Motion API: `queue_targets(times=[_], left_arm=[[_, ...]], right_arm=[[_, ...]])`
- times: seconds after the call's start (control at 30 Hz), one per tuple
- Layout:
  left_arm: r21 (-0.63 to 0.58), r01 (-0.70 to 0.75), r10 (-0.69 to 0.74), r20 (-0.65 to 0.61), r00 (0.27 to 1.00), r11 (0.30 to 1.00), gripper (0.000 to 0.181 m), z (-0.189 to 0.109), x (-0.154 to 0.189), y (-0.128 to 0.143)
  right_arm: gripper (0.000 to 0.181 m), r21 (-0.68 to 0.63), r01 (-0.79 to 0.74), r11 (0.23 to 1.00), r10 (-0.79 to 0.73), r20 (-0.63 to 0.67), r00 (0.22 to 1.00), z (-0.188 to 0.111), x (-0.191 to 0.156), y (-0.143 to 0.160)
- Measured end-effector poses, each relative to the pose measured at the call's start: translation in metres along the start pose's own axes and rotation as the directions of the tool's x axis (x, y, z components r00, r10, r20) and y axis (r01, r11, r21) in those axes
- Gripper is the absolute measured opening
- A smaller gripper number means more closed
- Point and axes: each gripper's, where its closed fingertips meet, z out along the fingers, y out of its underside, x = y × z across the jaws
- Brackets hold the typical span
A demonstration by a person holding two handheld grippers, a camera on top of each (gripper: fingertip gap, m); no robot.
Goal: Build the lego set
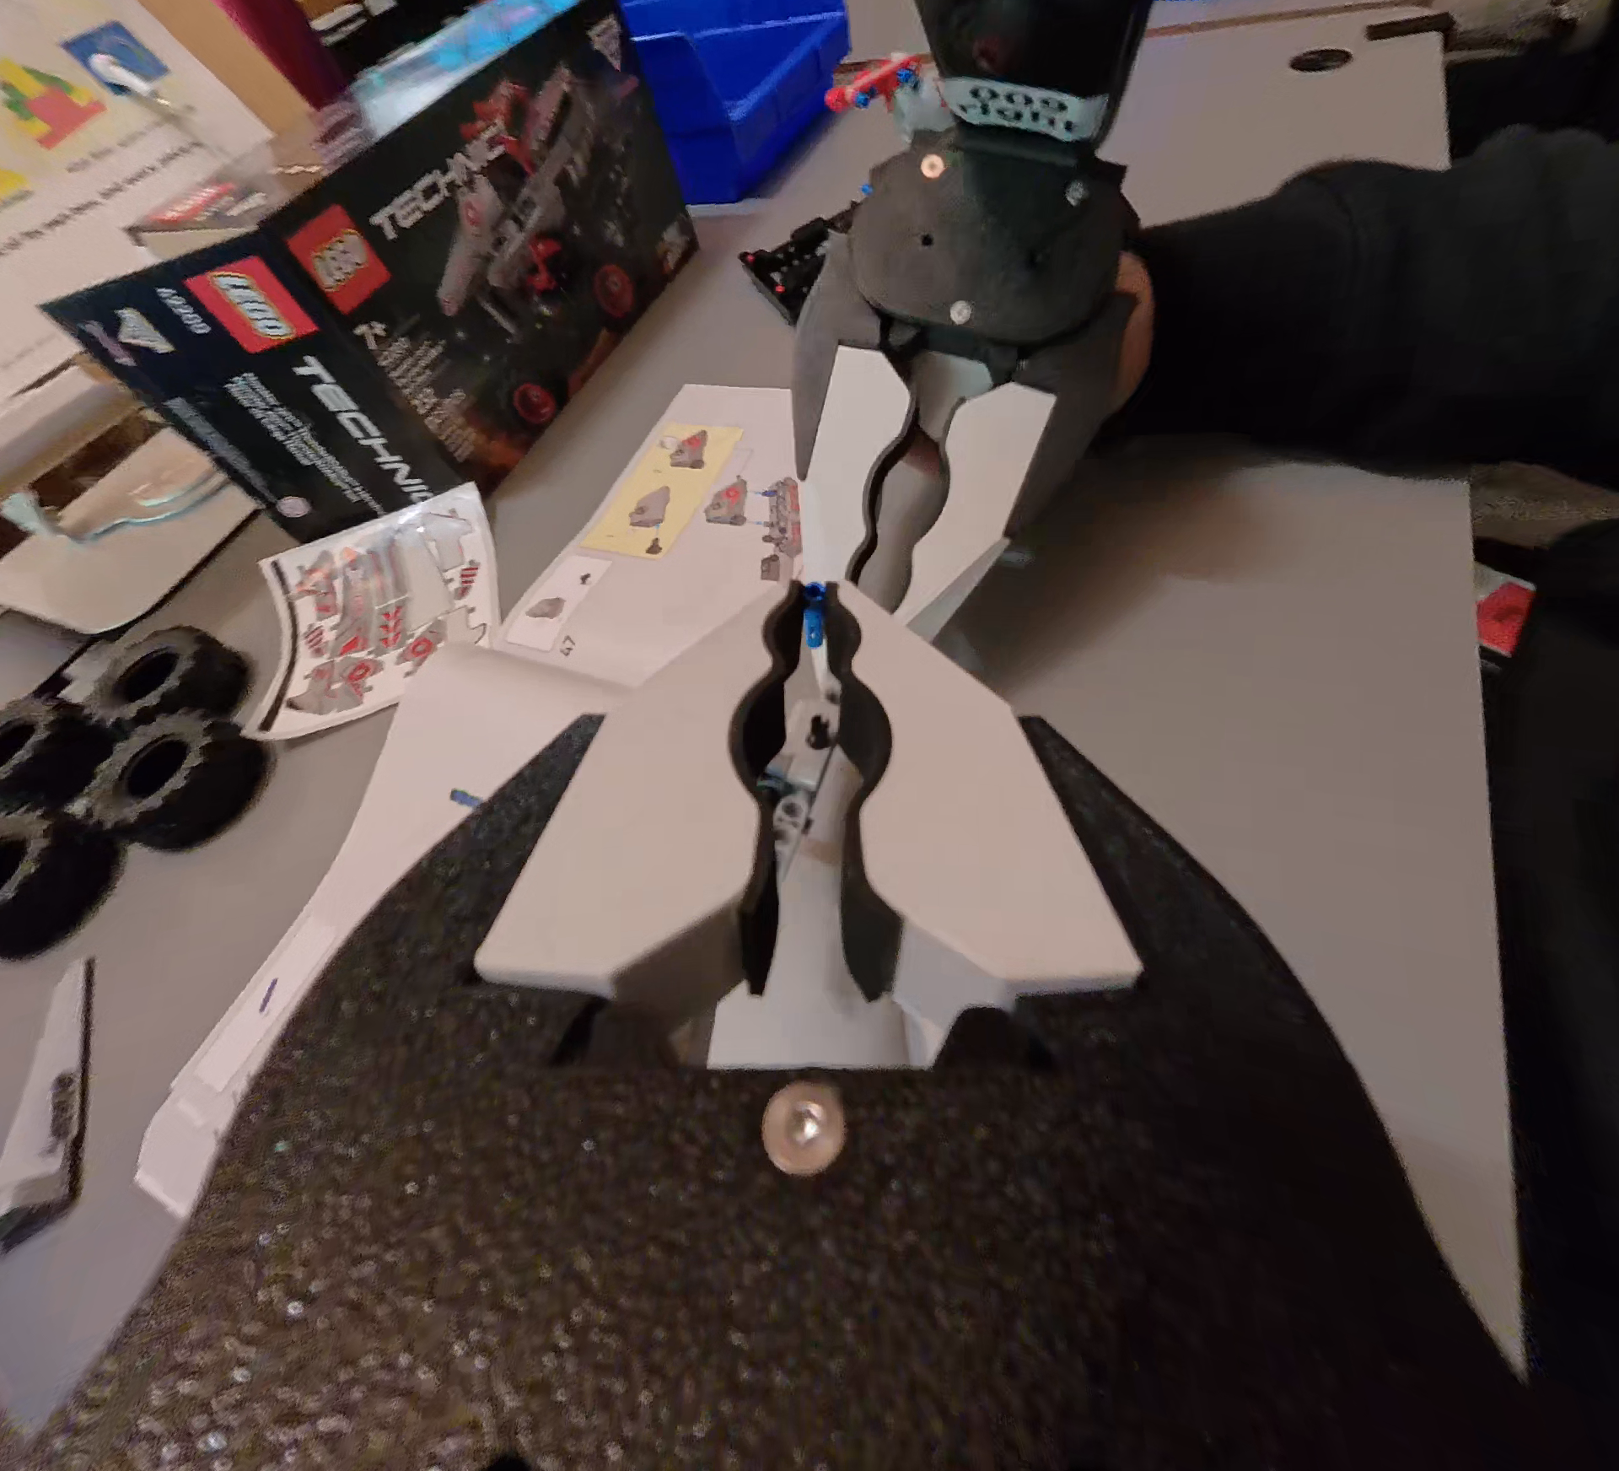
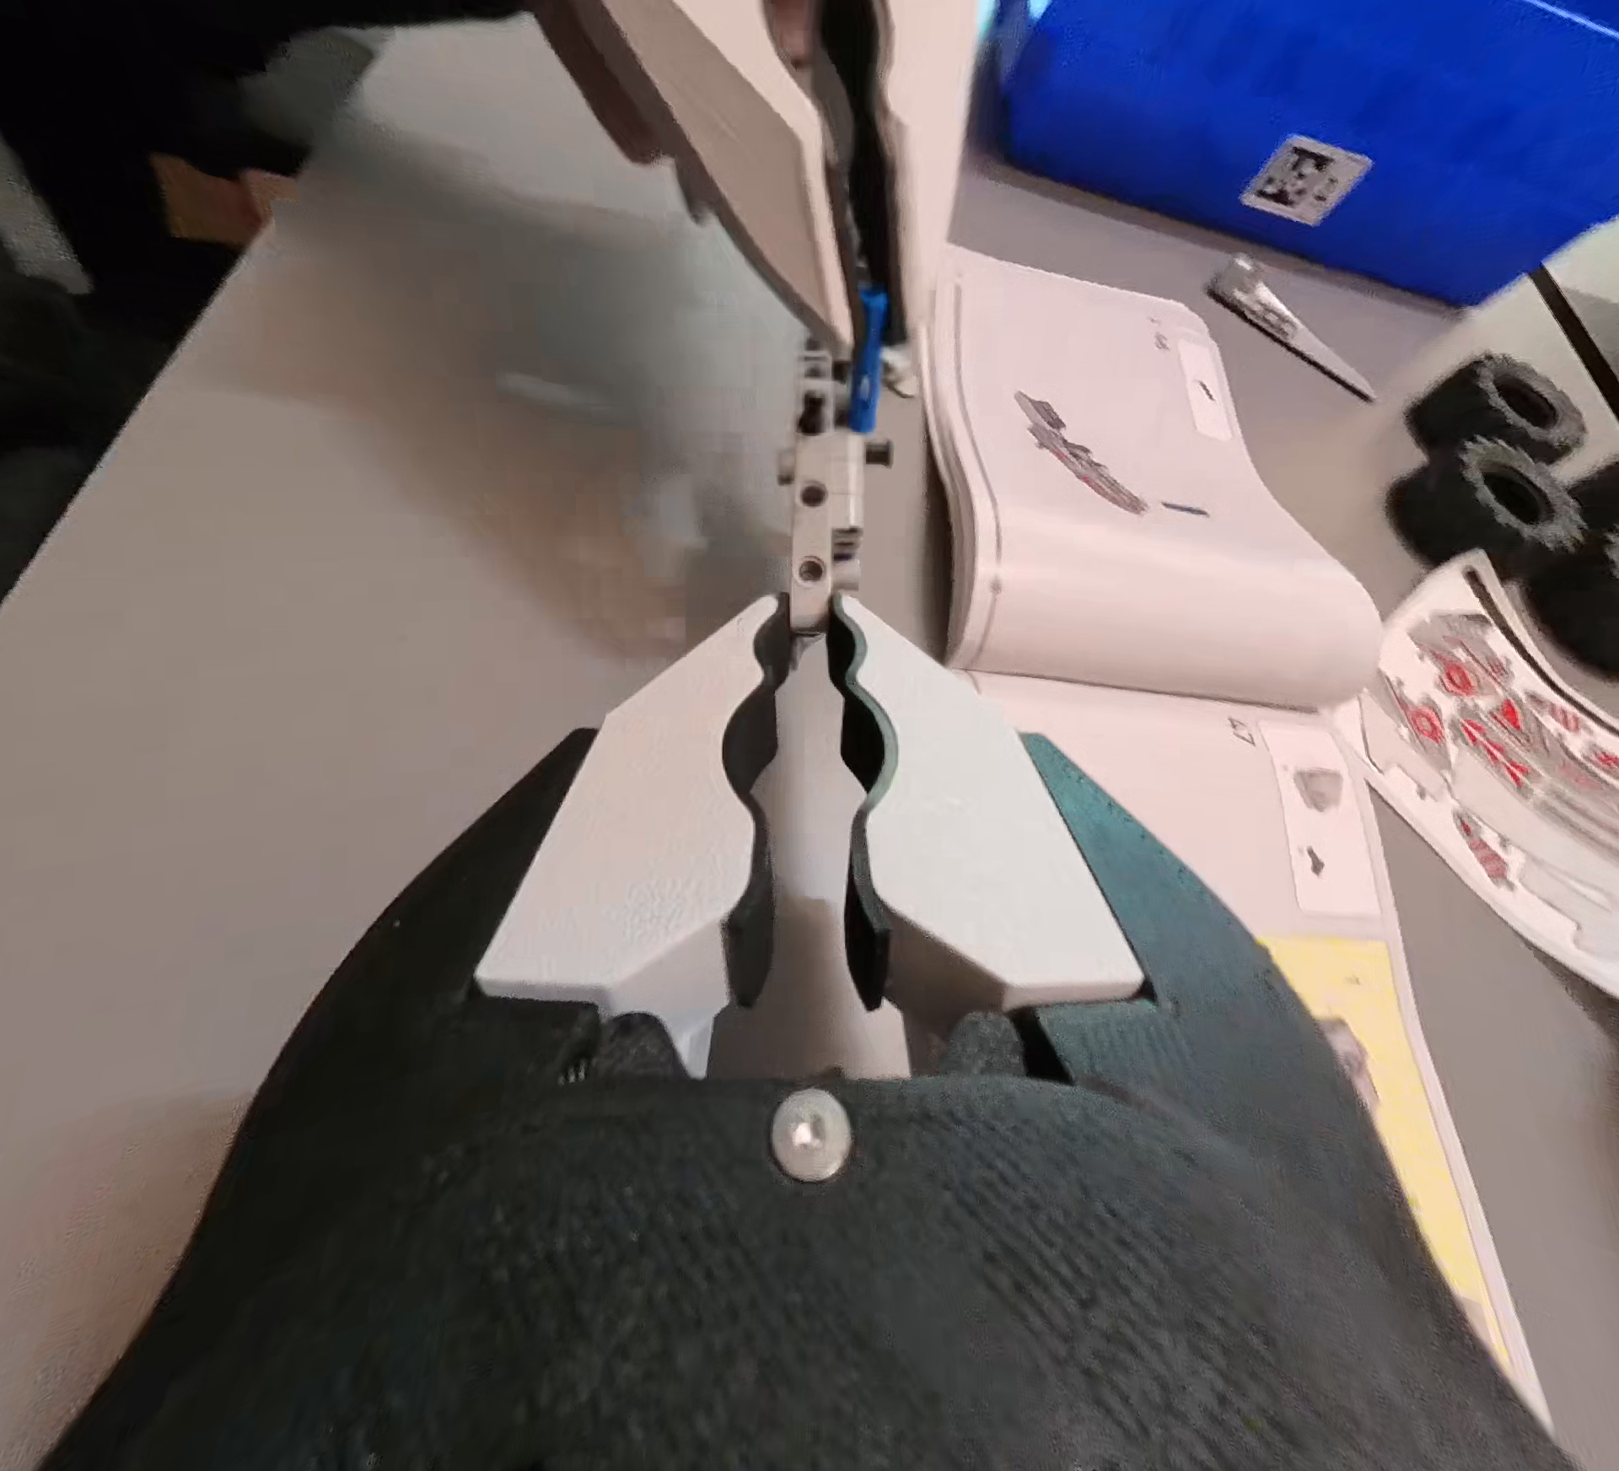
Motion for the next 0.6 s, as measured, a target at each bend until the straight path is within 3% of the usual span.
queue_targets(times=[0.03, 0.13, 0.3, 0.4, 0.6], left_arm=[[0.011, 0.013, -0.013, 0.020, 1.000, 1.000, 0.002, -0.002, 0.001, -0.005], [0.057, 0.070, -0.073, 0.053, 0.996, 0.996, 0.002, 0.000, 0.010, -0.012], [0.105, 0.100, -0.122, 0.227, 0.966, 0.989, 0.002, 0.006, -0.006, 0.007], [0.156, 0.163, -0.199, 0.253, 0.947, 0.974, 0.002, 0.006, -0.010, 0.013], [0.071, 0.241, -0.251, 0.255, 0.934, 0.968, 0.002, 0.011, -0.009, 0.032]], right_arm=[[0.006, -0.008, -0.025, 1.000, 0.025, -0.035, 0.999, 0.001, 0.005, 0.000], [0.006, -0.007, -0.086, 0.996, 0.085, -0.105, 0.991, 0.003, 0.014, -0.001], [0.006, -0.025, -0.129, 0.991, 0.122, -0.199, 0.972, 0.008, 0.023, -0.002], [0.006, -0.033, -0.148, 0.989, 0.136, -0.238, 0.962, 0.013, 0.021, -0.003], [0.006, -0.065, -0.179, 0.982, 0.160, -0.226, 0.961, 0.024, 0.012, -0.001]])
